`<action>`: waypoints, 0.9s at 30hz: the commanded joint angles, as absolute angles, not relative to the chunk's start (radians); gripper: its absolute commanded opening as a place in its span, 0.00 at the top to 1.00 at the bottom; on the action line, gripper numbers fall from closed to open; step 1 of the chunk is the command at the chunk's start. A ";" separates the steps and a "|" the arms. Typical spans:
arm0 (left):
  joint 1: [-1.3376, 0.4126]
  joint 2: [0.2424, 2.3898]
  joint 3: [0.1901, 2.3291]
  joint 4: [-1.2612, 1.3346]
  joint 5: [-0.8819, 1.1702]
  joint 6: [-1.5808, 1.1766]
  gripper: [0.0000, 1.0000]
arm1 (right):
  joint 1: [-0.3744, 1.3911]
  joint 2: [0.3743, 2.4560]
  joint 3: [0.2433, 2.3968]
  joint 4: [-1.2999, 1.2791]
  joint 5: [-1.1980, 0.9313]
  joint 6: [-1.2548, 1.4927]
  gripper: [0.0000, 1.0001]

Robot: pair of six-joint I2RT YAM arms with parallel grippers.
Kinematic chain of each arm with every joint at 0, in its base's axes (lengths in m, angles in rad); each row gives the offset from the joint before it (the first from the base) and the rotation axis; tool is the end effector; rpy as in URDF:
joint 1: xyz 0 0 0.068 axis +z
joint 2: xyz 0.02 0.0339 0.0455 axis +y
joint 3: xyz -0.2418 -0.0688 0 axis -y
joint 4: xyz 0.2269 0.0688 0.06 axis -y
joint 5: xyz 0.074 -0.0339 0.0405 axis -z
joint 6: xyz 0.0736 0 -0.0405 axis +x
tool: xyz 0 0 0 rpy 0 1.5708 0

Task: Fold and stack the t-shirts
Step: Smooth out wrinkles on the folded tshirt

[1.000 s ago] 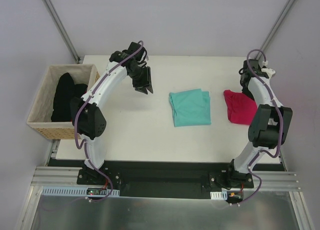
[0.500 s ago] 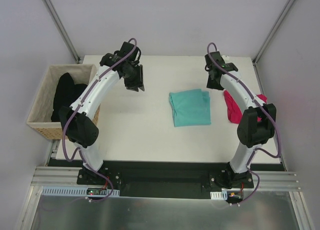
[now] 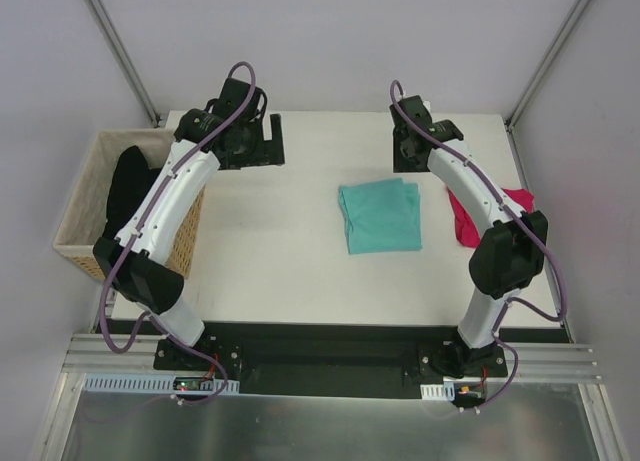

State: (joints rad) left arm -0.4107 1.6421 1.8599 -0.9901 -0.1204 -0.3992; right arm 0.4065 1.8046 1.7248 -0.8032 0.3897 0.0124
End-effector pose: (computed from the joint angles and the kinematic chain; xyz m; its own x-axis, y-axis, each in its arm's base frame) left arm 0.3255 -0.1321 0.3597 -0.7129 -0.1104 -0.6926 0.0439 0.9786 -0.2012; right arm 0.3759 0.1314 0.2807 -0.7114 -0.2938 -0.6384 -0.1354 0.9487 -0.2856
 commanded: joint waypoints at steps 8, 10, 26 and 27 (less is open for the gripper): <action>-0.400 1.569 1.916 -0.971 -0.259 -0.334 0.01 | 0.472 1.786 1.870 -0.870 0.387 -0.077 0.46; -0.400 1.568 1.933 -0.969 -0.261 -0.328 0.01 | 0.480 1.779 1.879 -0.871 0.385 -0.090 0.32; -0.402 1.531 1.916 -0.968 -0.295 -0.356 0.01 | 0.512 1.752 1.884 -0.887 0.422 -0.123 0.19; -0.402 1.529 1.914 -0.960 -0.272 -0.347 0.01 | 0.512 1.744 1.881 -0.887 0.423 -0.121 0.18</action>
